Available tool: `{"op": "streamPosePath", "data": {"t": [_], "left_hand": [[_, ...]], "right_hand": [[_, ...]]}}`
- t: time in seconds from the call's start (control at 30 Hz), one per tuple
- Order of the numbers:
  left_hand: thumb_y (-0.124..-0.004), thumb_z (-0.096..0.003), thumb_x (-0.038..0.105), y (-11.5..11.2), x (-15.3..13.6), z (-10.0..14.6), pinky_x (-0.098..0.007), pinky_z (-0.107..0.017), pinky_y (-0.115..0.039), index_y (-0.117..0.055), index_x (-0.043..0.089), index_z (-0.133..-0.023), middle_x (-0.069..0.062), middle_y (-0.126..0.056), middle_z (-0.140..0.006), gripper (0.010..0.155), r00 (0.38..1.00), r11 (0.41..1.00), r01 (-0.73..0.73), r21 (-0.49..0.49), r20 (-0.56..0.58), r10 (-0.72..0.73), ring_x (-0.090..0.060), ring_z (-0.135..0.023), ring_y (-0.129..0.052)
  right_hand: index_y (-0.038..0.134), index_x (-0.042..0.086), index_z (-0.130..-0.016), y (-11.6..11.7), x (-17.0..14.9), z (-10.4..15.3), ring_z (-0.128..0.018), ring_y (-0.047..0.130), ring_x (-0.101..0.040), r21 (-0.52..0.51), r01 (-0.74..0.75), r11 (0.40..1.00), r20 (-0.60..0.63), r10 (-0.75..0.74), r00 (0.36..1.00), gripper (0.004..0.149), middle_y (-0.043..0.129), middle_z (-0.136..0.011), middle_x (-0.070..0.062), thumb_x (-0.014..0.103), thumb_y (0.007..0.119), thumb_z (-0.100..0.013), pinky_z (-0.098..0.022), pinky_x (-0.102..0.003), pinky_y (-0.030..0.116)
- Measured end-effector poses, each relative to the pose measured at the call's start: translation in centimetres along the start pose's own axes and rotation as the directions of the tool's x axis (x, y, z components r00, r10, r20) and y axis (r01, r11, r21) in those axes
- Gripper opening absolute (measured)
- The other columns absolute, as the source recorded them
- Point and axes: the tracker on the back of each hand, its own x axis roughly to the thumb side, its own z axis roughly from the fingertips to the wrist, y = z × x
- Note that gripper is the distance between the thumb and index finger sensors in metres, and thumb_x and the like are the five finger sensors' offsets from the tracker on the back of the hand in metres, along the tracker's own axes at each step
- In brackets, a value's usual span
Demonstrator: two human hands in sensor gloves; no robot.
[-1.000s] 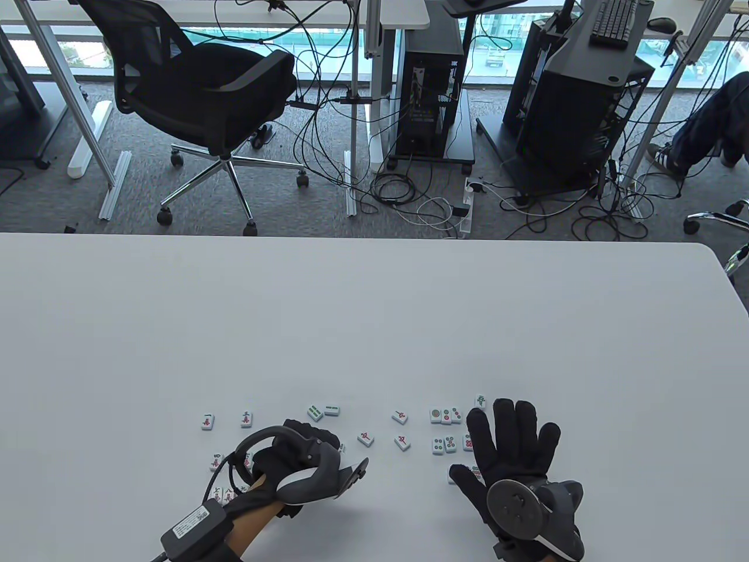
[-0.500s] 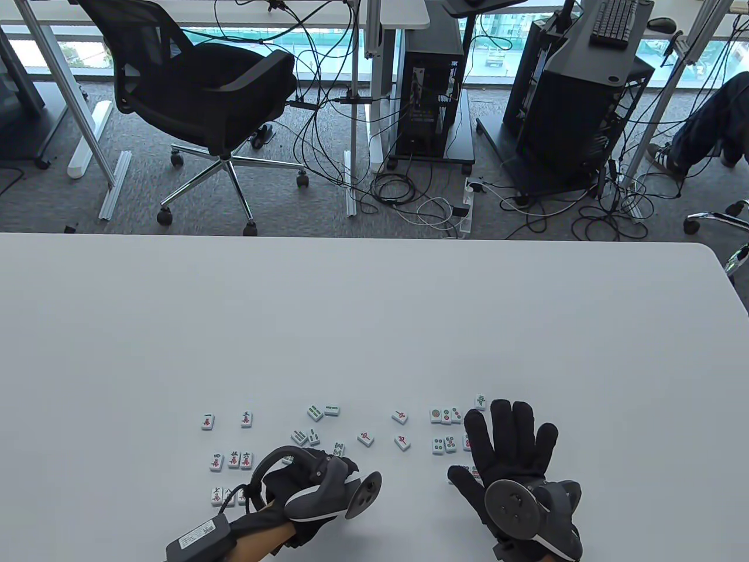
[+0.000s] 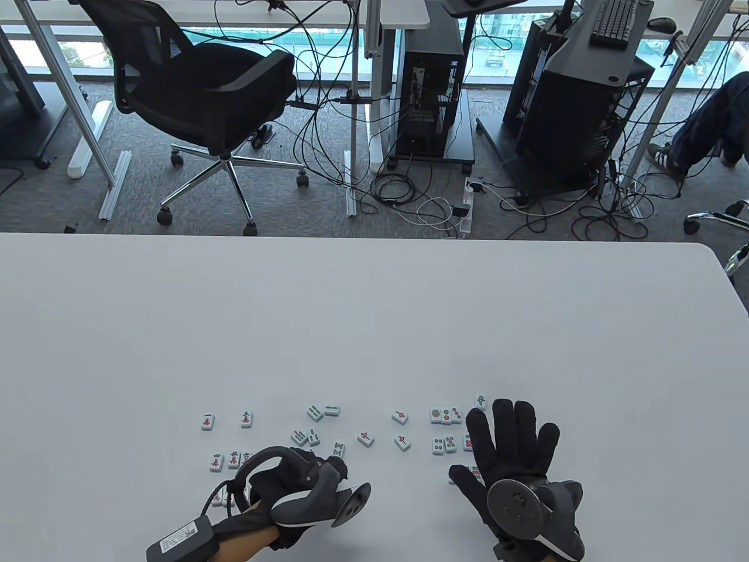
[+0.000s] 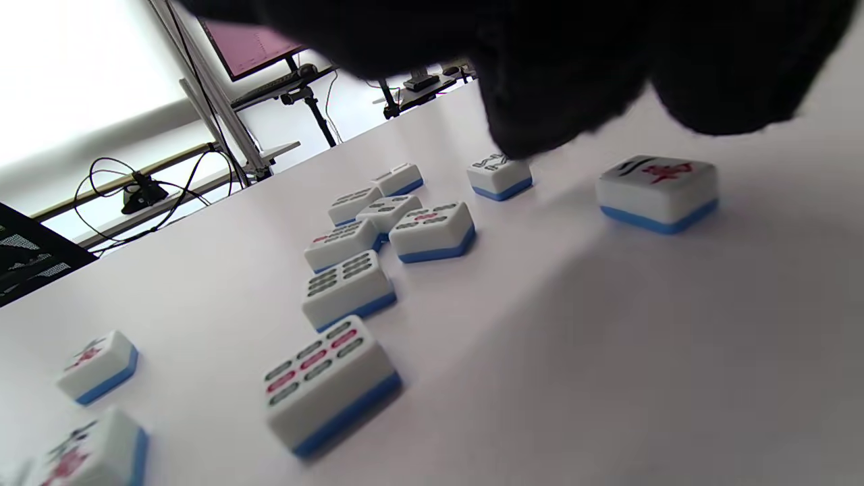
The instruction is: Mahjong suit sorting
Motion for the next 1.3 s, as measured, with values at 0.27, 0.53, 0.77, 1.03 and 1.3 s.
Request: {"op": "streamPosePath", "data": {"t": [0.27,0.53,0.77,1.03,1.3], "left_hand": [[-0.084,-0.0326,0.058,-1.6,1.1,-0.5,-0.028,-0.020,-0.085,-0.082,0.025,-0.084,0.025,-0.093,-0.032,0.061,0.999,1.000,-0.006,0.003,0.053,0.006,-0.003,-0.010,-0.092],[-0.085,-0.0310,0.056,-1.9,-5.2,0.3,-0.030,-0.023,-0.085,-0.082,0.026,-0.083,0.023,-0.094,-0.033,0.060,0.992,0.985,-0.110,0.135,-0.039,0.116,-0.005,-0.013,-0.094],[-0.086,-0.0315,0.054,-4.7,-15.2,1.9,-0.030,-0.025,-0.084,-0.082,0.028,-0.084,0.023,-0.094,-0.034,0.059,0.924,0.988,-0.135,0.074,-0.351,0.153,-0.006,-0.014,-0.093],[-0.088,-0.0304,0.054,-8.1,-17.8,0.9,-0.030,-0.023,-0.084,-0.084,0.031,-0.083,0.021,-0.095,-0.033,0.057,0.873,0.982,-0.184,-0.046,-0.466,0.142,-0.006,-0.013,-0.092],[-0.086,-0.0302,0.056,-8.9,-17.3,0.3,-0.030,-0.022,-0.084,-0.085,0.035,-0.082,0.023,-0.094,-0.032,0.056,0.882,0.984,-0.153,-0.090,-0.462,0.095,-0.005,-0.011,-0.092]], "right_hand": [[0.011,0.030,-0.108,0.0,-0.1,0.0,-0.101,-0.003,-0.044,0.005,-0.008,1.000,-0.009,0.008,1.000,0.079,0.001,-0.113,-0.014,0.060,0.055,-0.049,-0.067,-0.074,0.008],[0.011,0.030,-0.107,-0.1,-0.2,0.0,-0.100,-0.003,-0.044,-0.002,-0.007,1.000,-0.020,0.007,1.000,0.079,0.001,-0.113,-0.014,0.060,0.055,-0.049,-0.067,-0.074,0.009],[0.011,0.030,-0.108,0.0,-0.4,-0.1,-0.100,-0.003,-0.044,0.004,-0.005,1.000,-0.023,0.005,1.000,0.079,0.001,-0.113,-0.014,0.060,0.055,-0.049,-0.067,-0.074,0.009],[0.011,0.030,-0.107,-0.1,-0.5,-0.1,-0.100,-0.003,-0.044,0.005,-0.005,1.000,-0.033,0.005,0.999,0.079,0.001,-0.113,-0.014,0.060,0.055,-0.049,-0.067,-0.074,0.008],[0.011,0.030,-0.108,0.0,-0.6,-0.1,-0.101,-0.003,-0.044,0.012,-0.005,1.000,-0.033,0.005,0.999,0.079,0.001,-0.114,-0.014,0.060,0.056,-0.049,-0.067,-0.074,0.008]]}}
